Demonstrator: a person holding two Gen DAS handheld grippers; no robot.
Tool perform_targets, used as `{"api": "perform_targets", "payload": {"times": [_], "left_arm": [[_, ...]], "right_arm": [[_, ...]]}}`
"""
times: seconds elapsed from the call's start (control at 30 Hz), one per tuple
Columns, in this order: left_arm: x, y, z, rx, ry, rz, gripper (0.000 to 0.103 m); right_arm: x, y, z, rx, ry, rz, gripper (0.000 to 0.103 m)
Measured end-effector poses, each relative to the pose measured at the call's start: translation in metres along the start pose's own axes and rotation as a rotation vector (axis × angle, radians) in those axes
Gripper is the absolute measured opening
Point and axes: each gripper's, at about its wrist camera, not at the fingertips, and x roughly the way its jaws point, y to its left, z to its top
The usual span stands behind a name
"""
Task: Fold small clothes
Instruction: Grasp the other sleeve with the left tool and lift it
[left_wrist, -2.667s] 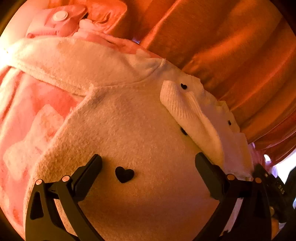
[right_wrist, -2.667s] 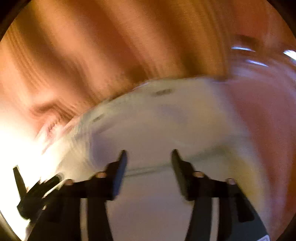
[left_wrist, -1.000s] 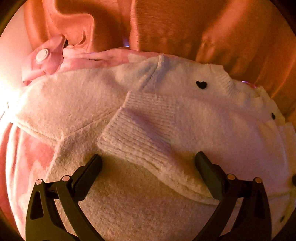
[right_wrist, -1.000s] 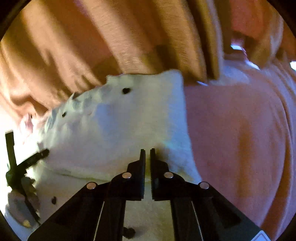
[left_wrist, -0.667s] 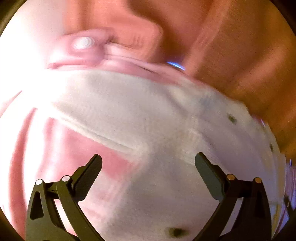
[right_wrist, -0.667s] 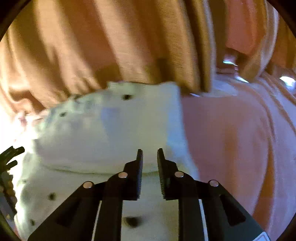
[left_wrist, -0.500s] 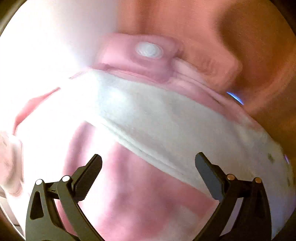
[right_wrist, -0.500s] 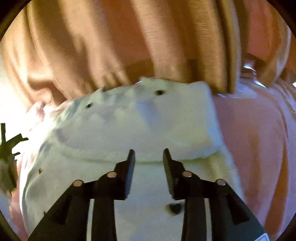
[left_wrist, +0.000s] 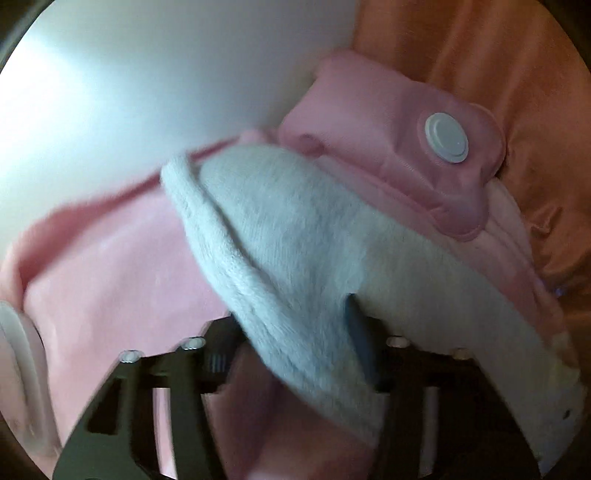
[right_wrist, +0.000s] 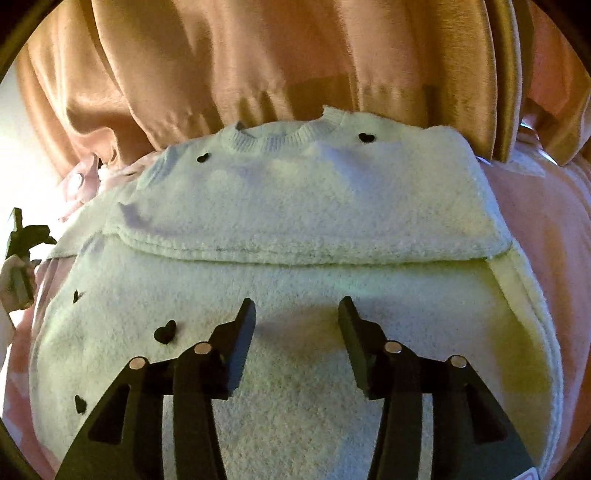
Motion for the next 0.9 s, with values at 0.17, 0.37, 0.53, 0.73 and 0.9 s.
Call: {"api": "perform_targets", "payload": {"times": [0.17, 0.37, 0.53, 0.73, 0.9], "left_arm": [[-0.045, -0.028, 0.01, -0.012, -0.078, -0.124, 0.01], [-0.176, -0.145, -0.056, 0.247, -0.228, -0.449, 0.009], [-0.247, -0.251, -0.198, 0.559, -0.159, -0.69, 0.013], [-0.203, -0.269, -0.321, 0.634, 0.134, -0.684, 0.04], [-0.181, -0.205, -0.292, 0.519, 0.131, -0.609, 0.061]], "right_arm": [[-0.001, -0.001, 0.001, 0.01, -0.002, 0.008, 0.048], [-0.004, -0.003, 0.004, 0.049, -0.011, 0.03, 0.049], [-0.01, -0.011, 0.007, 0.078, -0.033, 0.026, 0.05], [-0.017, -0.031, 0.014, 0.13, -0.057, -0.014, 0.054], [-0.024, -0.03, 0.024, 0.122, -0.077, 0.032, 0.059]]}}
